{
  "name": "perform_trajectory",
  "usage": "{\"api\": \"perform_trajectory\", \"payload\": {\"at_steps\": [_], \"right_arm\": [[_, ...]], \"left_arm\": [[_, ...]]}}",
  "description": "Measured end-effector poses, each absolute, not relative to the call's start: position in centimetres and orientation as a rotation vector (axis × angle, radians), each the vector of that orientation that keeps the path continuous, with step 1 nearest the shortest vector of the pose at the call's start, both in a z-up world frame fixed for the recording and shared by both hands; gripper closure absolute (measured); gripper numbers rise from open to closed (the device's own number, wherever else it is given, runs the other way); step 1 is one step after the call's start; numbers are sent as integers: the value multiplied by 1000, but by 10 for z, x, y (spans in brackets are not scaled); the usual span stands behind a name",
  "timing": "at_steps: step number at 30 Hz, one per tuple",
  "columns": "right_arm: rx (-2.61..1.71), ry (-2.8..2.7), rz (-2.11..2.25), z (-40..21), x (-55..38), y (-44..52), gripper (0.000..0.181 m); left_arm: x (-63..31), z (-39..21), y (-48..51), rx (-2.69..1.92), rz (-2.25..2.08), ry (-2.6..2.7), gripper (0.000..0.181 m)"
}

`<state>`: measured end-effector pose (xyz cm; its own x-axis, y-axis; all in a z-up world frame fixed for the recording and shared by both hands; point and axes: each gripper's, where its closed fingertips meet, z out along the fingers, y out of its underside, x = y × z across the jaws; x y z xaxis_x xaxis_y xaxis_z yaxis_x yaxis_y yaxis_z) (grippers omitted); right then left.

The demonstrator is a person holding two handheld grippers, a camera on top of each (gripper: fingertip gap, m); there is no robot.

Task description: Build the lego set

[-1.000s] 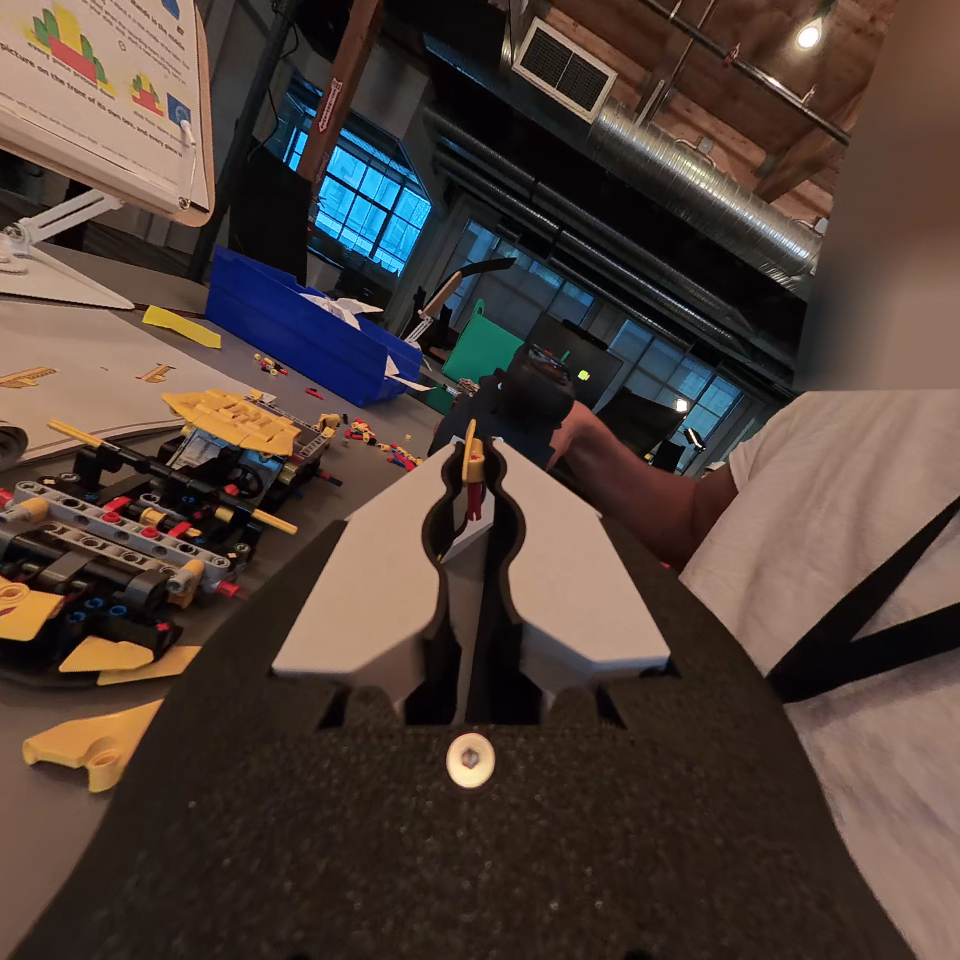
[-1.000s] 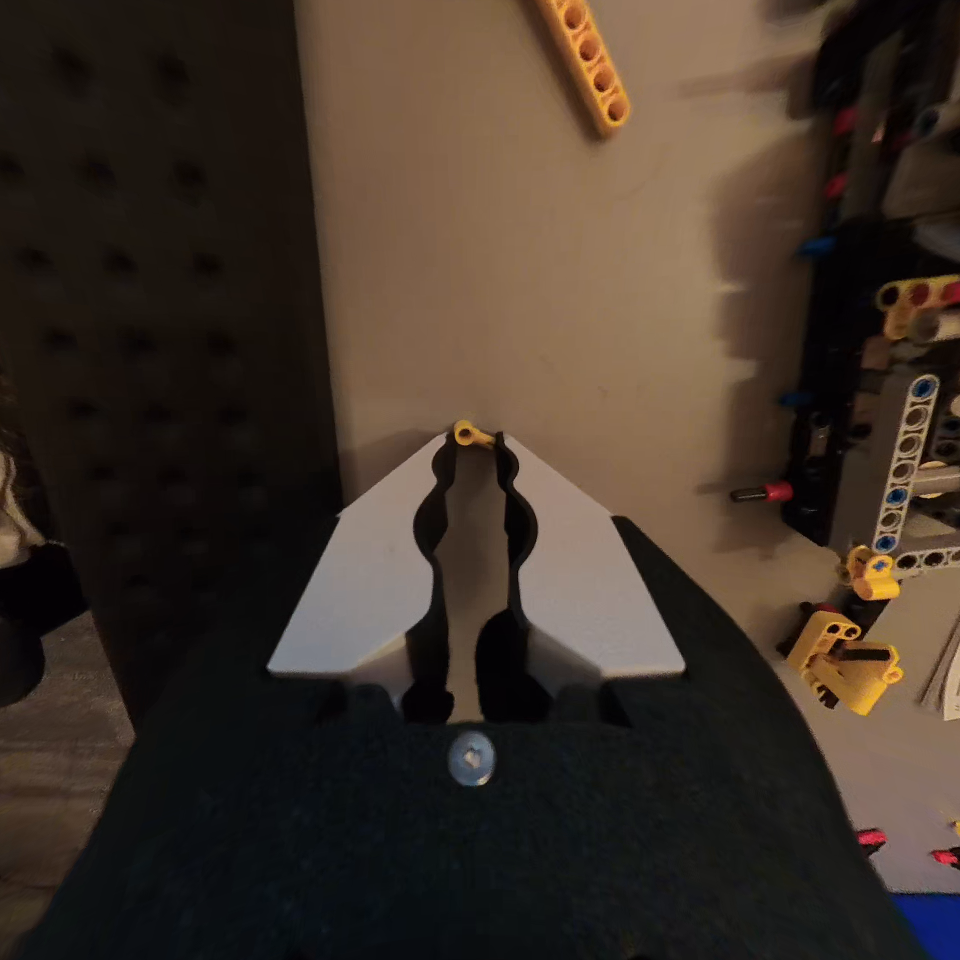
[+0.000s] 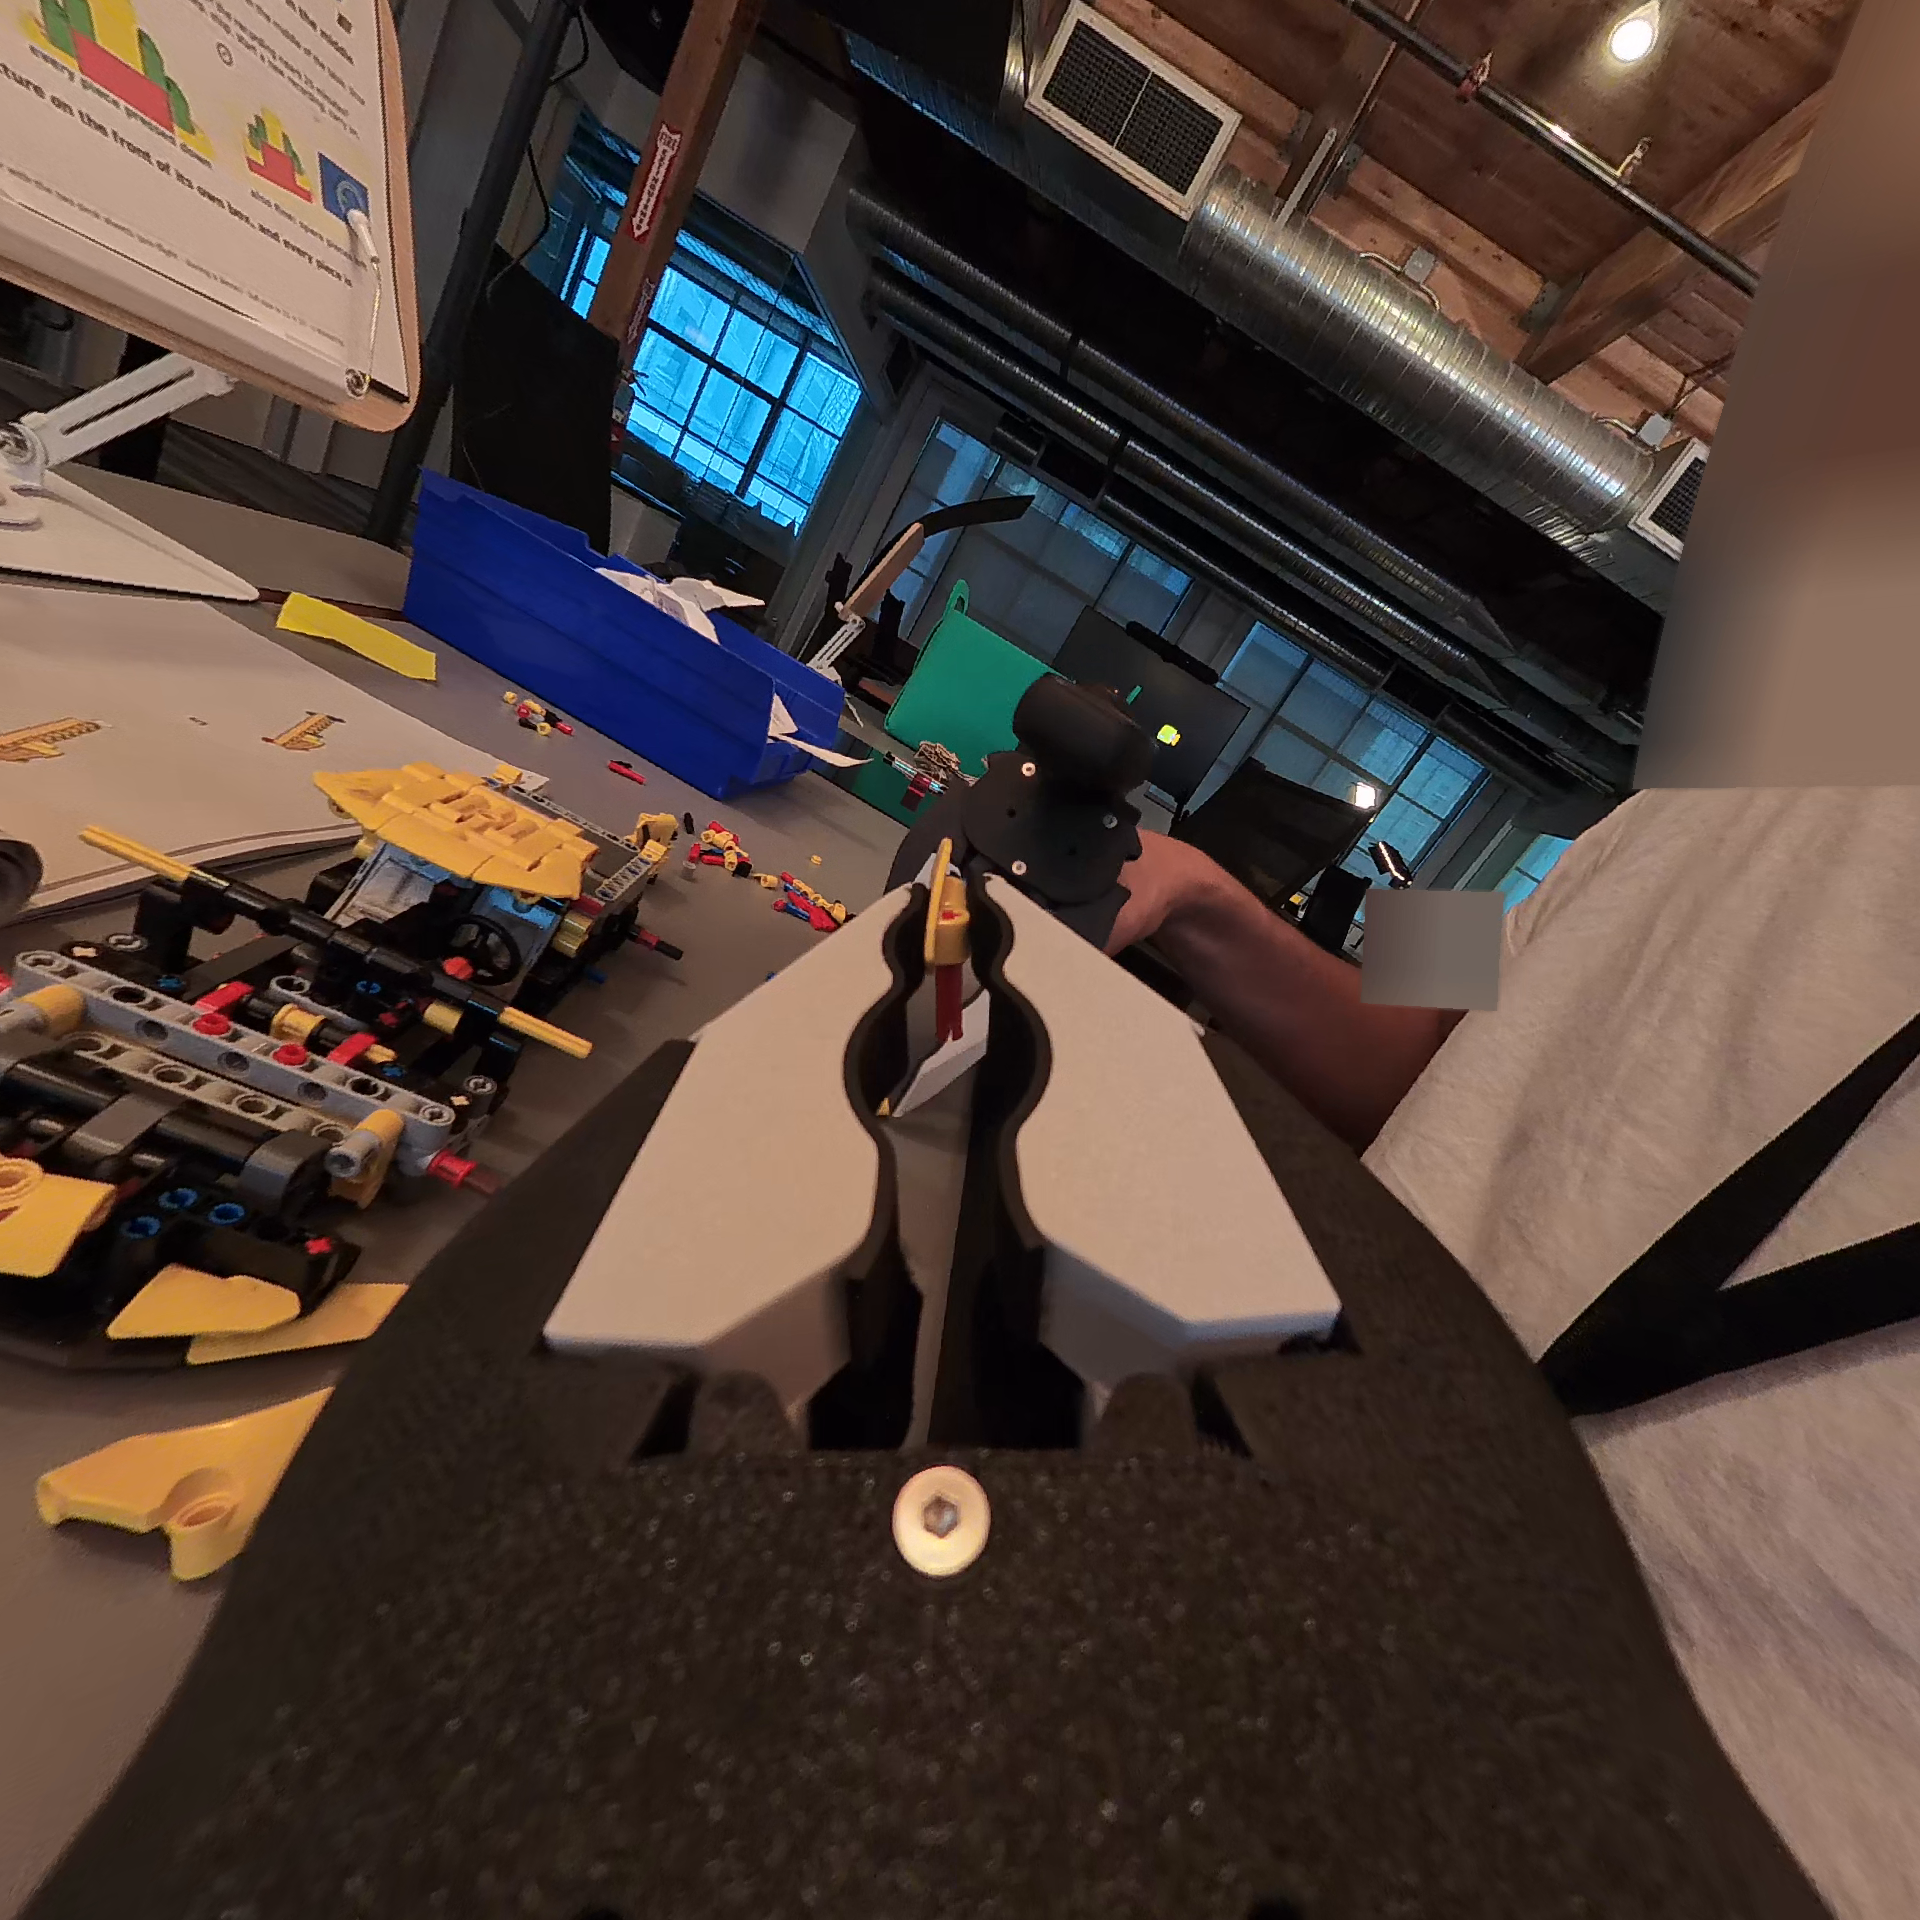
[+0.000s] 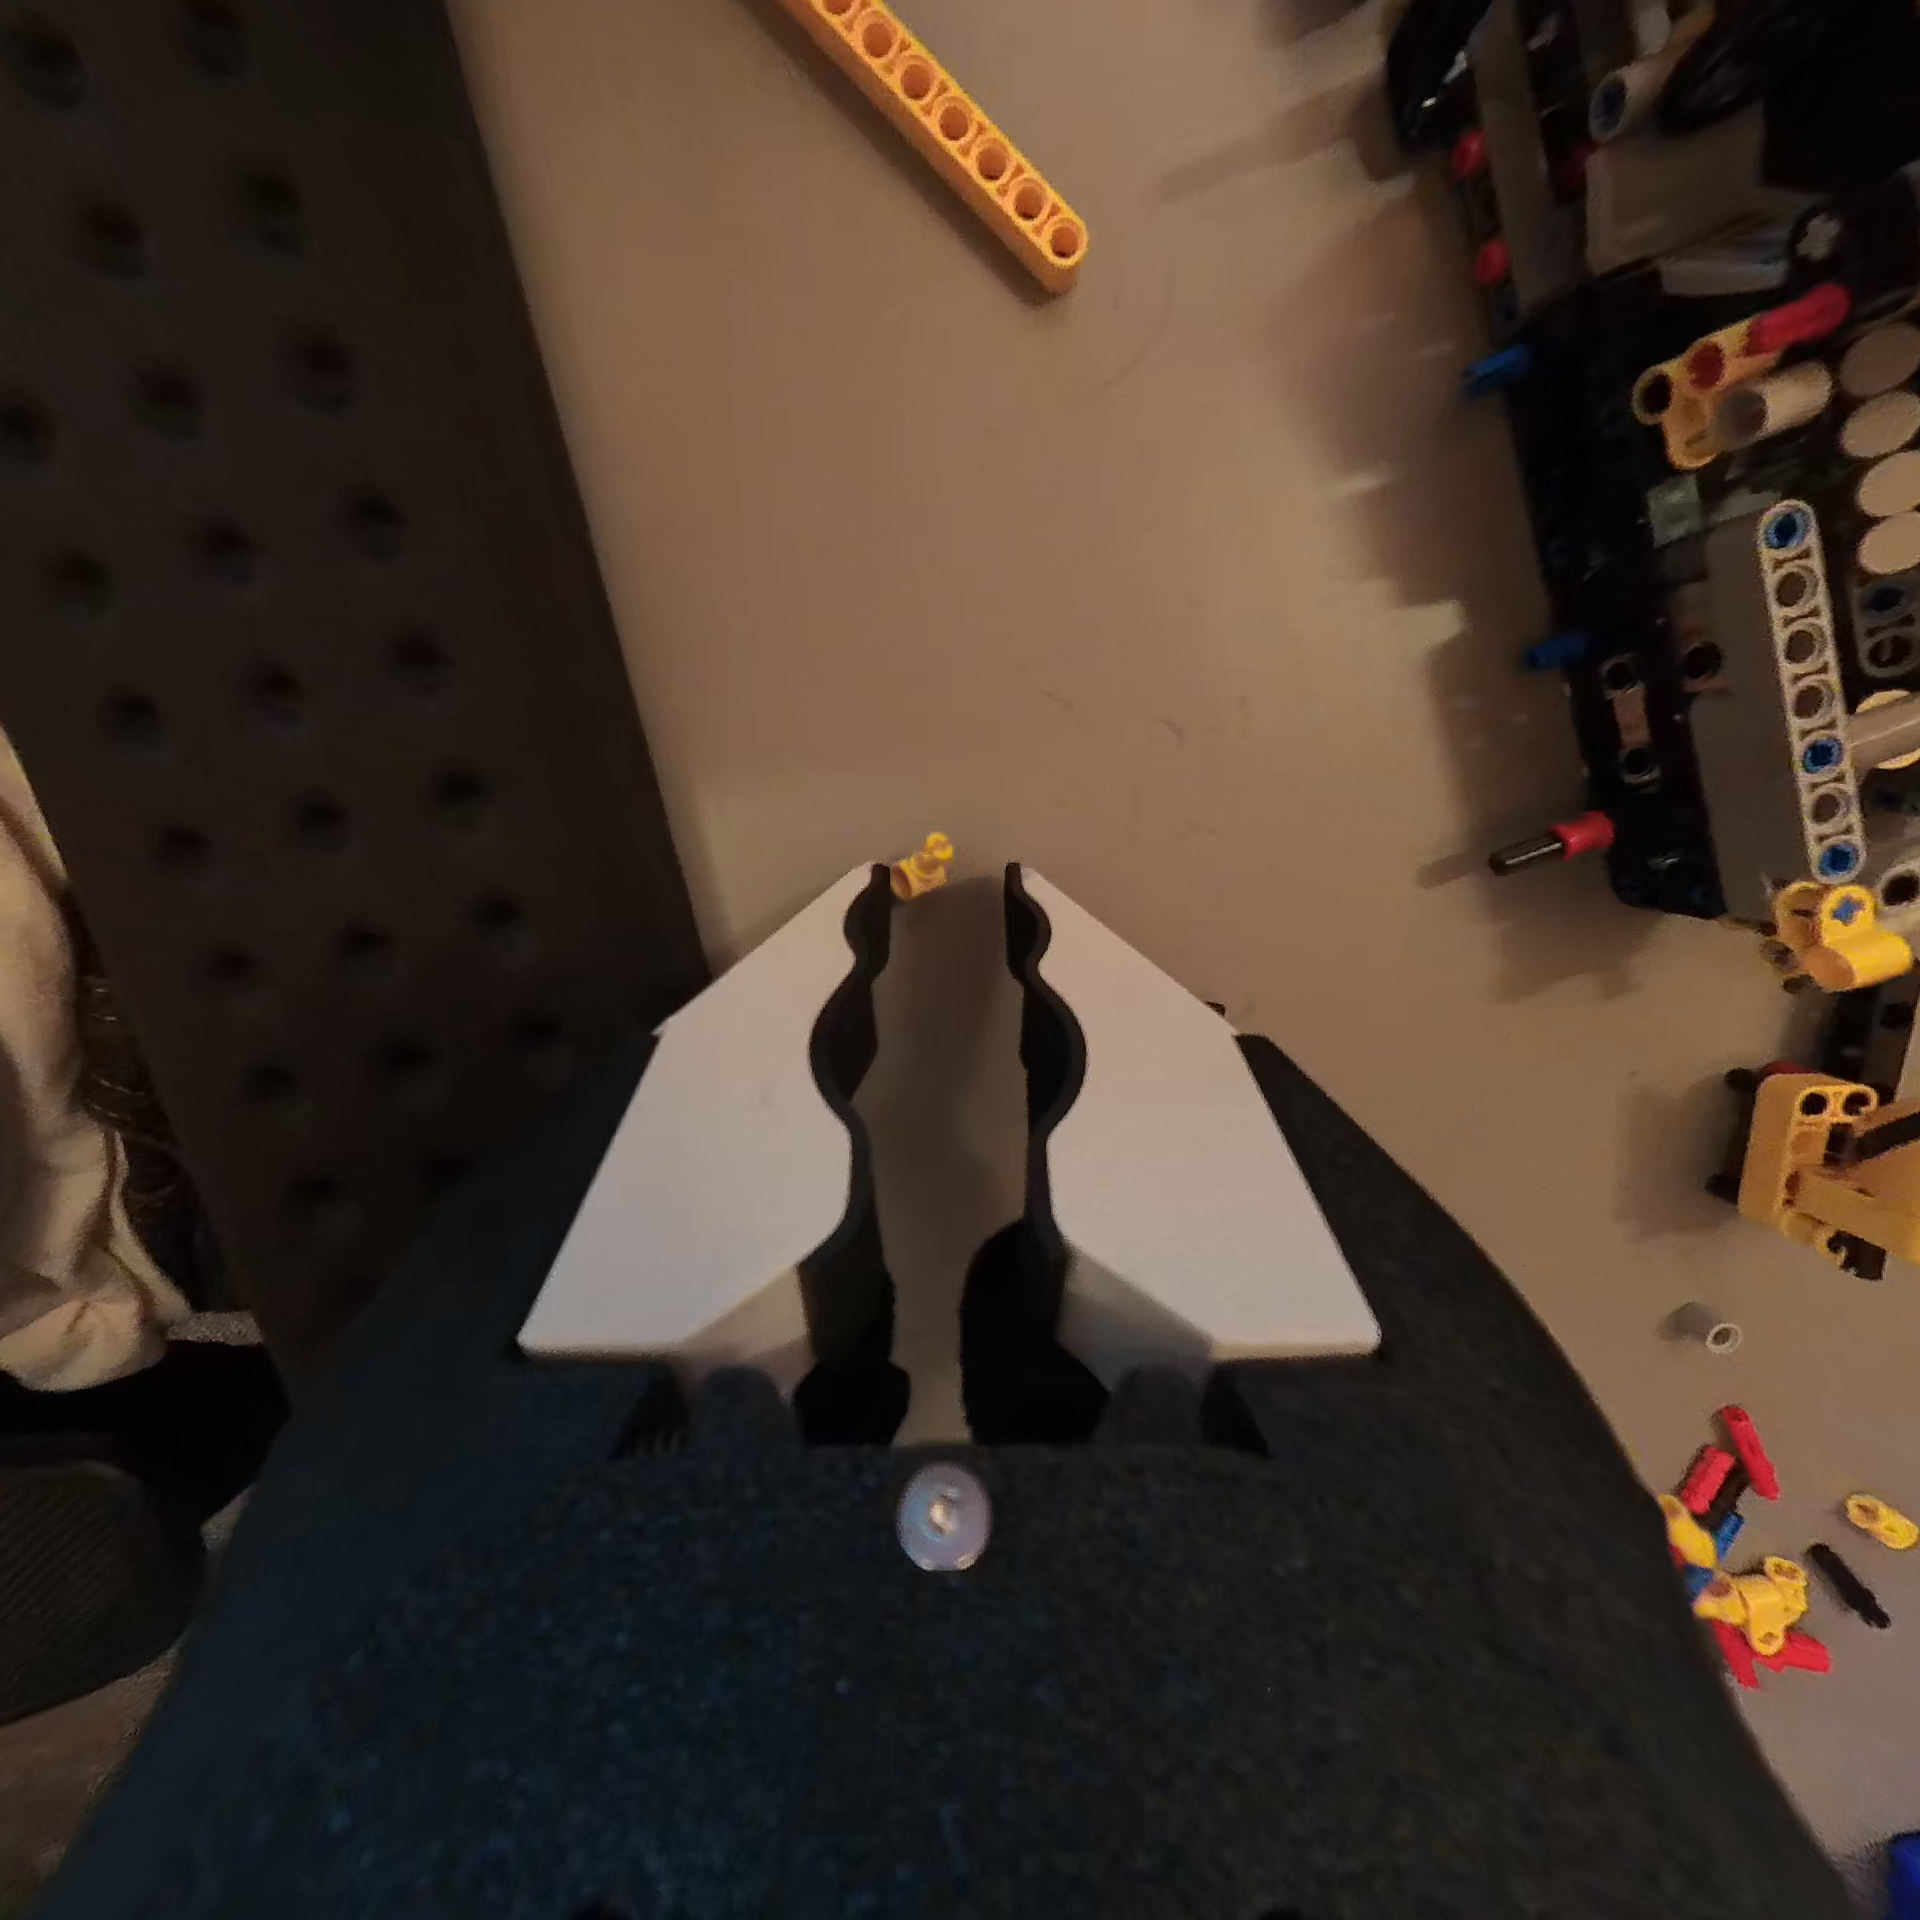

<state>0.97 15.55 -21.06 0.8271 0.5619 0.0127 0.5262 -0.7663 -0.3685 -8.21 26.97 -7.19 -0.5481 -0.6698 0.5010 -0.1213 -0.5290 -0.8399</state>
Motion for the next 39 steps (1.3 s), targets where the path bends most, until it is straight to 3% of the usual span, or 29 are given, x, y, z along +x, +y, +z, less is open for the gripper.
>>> {"api": "perform_trajectory", "payload": {"at_steps": [32, 39], "right_arm": [[-2642, -836, 320, -210, -21, 146, 166], [-2562, -844, 348, -213, -37, 163, 154]], "left_arm": [[-82, -73, 267, -1235, -2129, 1290, 174], [-83, -73, 267, -1233, -2127, 1291, 175]]}}
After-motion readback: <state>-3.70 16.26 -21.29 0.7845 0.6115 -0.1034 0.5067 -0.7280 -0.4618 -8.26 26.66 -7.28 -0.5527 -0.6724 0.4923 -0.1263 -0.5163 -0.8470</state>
